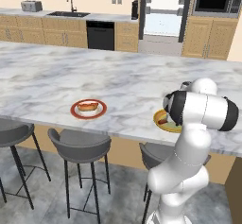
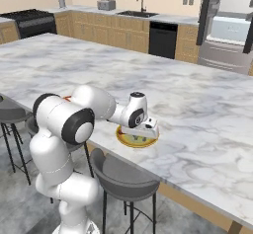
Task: Pick up the mango and orange from the fridge and place one fruit on each plate on the dining counter.
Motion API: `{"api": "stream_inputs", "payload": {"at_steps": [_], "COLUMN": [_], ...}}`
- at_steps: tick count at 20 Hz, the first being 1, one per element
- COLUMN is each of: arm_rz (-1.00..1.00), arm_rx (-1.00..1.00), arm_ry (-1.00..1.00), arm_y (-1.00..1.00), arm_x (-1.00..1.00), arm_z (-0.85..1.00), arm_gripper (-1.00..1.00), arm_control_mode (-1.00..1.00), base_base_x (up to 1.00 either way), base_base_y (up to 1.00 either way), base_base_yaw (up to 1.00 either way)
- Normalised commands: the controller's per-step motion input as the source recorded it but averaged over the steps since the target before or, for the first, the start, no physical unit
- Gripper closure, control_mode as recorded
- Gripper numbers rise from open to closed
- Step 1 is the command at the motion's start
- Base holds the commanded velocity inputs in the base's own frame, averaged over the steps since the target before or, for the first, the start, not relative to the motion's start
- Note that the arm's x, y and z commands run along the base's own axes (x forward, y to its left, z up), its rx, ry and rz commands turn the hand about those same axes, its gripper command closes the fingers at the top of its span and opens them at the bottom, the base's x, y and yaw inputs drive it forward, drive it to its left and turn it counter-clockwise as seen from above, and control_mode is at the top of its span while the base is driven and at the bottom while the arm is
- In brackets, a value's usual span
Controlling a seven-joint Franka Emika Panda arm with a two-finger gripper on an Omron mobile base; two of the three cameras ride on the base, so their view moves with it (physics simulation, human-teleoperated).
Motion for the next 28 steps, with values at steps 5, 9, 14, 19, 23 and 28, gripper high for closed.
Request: {"api": "stream_inputs", "payload": {"at_steps": [5, 9, 14, 19, 23, 28], "arm_rz": [0.00, 0.00, 0.00, 0.00, 0.01, 0.03], "arm_rx": [0.00, 0.00, 0.00, 0.03, 0.09, 0.11], "arm_ry": [0.00, 0.00, 0.00, -0.01, -0.09, -0.10], "arm_y": [0.00, 0.00, 0.00, 0.00, 0.01, 0.17], "arm_x": [0.00, 0.00, 0.00, -0.12, -0.56, -0.97], "arm_z": [0.00, 0.00, 0.00, 0.18, 0.75, 0.99], "arm_gripper": [-1.00, -1.00, -1.00, -1.00, -1.00, -1.00], "arm_control_mode": [-1.00, -1.00, -1.00, -1.00, -1.00, -1.00], "base_base_x": [0.00, 0.00, 0.00, 0.00, 0.00, 0.00], "base_base_y": [0.00, 0.00, 0.00, 0.00, 0.00, 0.00], "base_base_yaw": [0.00, 0.00, 0.00, 0.00, 0.00, 0.00]}}
